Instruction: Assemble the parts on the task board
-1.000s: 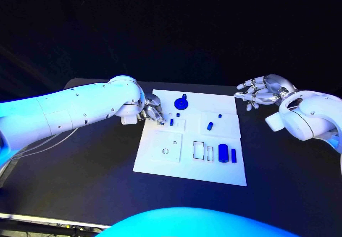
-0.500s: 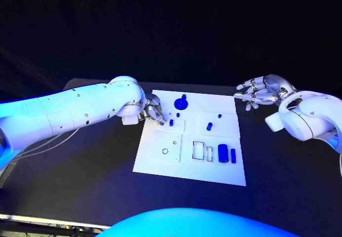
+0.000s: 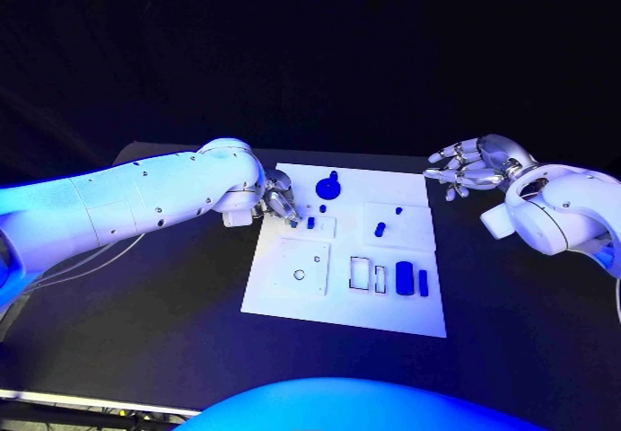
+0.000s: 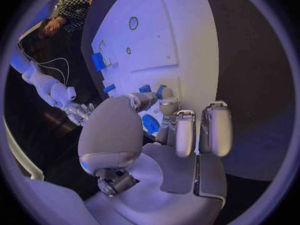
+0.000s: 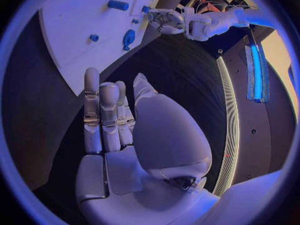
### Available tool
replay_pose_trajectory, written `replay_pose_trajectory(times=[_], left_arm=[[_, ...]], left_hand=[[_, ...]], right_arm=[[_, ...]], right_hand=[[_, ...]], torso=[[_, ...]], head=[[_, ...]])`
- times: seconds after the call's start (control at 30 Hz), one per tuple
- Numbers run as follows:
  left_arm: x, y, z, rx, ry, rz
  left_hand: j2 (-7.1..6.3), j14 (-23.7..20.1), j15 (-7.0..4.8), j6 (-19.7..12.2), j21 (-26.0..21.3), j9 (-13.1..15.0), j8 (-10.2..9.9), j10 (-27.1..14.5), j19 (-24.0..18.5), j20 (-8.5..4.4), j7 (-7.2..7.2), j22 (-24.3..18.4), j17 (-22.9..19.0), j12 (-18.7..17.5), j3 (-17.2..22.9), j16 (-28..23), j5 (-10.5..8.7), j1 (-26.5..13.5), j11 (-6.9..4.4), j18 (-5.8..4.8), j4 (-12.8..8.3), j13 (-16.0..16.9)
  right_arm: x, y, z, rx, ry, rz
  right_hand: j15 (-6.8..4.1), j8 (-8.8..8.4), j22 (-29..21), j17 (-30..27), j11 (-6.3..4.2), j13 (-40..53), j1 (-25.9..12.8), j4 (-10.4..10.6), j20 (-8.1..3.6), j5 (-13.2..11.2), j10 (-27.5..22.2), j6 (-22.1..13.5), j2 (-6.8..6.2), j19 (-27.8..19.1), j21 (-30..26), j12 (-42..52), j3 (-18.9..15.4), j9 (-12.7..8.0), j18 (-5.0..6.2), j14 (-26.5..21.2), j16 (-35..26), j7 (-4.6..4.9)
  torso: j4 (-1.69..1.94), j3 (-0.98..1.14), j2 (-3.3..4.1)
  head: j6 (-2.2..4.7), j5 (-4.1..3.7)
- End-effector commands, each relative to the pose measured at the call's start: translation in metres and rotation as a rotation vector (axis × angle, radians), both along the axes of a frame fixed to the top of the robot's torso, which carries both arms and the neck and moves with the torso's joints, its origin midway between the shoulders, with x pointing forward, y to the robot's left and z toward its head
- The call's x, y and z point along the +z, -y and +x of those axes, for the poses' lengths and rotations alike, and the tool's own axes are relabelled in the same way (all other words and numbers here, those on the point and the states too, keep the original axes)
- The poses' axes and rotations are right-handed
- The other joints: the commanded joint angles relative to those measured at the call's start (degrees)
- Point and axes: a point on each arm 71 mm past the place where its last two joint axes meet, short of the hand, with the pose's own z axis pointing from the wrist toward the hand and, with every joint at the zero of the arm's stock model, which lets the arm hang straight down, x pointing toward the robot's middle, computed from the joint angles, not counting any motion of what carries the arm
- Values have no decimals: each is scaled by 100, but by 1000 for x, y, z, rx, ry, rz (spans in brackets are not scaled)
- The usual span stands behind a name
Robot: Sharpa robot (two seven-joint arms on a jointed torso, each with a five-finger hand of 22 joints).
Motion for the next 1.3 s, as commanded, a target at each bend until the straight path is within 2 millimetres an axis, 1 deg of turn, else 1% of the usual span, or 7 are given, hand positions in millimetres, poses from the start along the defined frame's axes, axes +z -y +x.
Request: replay_pose_trajectory(times=[0.03,0.13,0.37,0.67,0.87,1.13,1.3], left_arm=[[-6,0,-2,1,-5,25],[-6,-1,-2,-1,-15,28],[-7,-4,-4,-9,-36,35],[-7,-7,-3,-9,-39,35],[-6,-9,-2,3,-15,20],[-1,-8,-1,19,36,-12],[2,-7,0,32,68,-42]], left_hand=[[38,561,-41,-86,28,3,-34,-39,16,-3,-7,12,1380,-33,1044,5,5,-44,0,-70,-1045,-14],[-40,558,-35,-122,21,12,-52,-43,12,3,-21,7,1371,-41,882,-3,-16,-170,-2,-69,-994,-30],[-191,556,-65,4,-3,-73,-159,-87,5,-21,-78,-9,1367,-27,136,-7,-130,-505,-36,-66,-620,-33],[-347,539,-29,38,-67,-118,-263,-229,-40,6,-28,-95,1327,-53,-1345,-44,-185,-855,10,-49,270,-106],[-253,536,-36,34,-78,-117,-284,-245,-43,0,-41,-101,1321,-43,-1820,-49,-413,-974,2,-46,315,-105],[-107,545,-45,68,-71,-106,-265,-189,-30,-7,-56,-83,1343,17,-1938,-30,-416,-946,-11,-48,309,-26],[-90,543,-46,70,-73,-105,-264,-207,-32,-8,-57,-87,1336,-2,-1944,-35,-408,-932,-13,-47,308,-62]], right_arm=[[0,-1,-1,20,-1,0],[0,-1,-1,19,-1,0],[0,0,-1,18,0,0],[0,-1,-1,18,3,2],[0,0,-1,17,4,2],[0,0,-1,18,3,2],[0,0,-1,19,2,2]], right_hand=[[-7,35,-5,6,-42,-5,26,-3,-13,-12,3,-16,50,46,-19,-36,-19,-5,73,6,-13,16],[-7,35,-5,6,-42,-5,26,-3,-13,-12,3,-16,50,46,-19,-36,-19,-5,73,6,-13,16],[-8,39,-14,-1,-43,-15,22,-4,-14,-12,7,-16,50,55,-30,-36,-21,-7,73,10,-30,15],[-9,40,-16,5,-44,-18,24,-6,-14,-12,7,-16,48,57,-32,-36,-22,-7,73,13,-28,15],[-9,40,-16,5,-44,-18,24,-6,-14,-12,7,-16,48,57,-32,-36,-22,-7,73,13,-28,15],[-9,40,-16,5,-44,-18,24,-6,-14,-12,7,-16,48,57,-32,-36,-22,-7,73,13,-28,15],[-10,43,-21,9,-45,-23,26,-8,-15,-12,10,-16,48,62,-38,-35,-22,-8,73,17,-32,14]], torso=[[-1,2,-2],[-1,1,0],[1,0,2],[-4,0,4],[-8,-2,3],[-5,-1,6],[2,0,-1]], head=[[1,-3],[1,-3],[-5,3],[-4,-7],[-12,-20],[-18,-38],[-21,-44]])
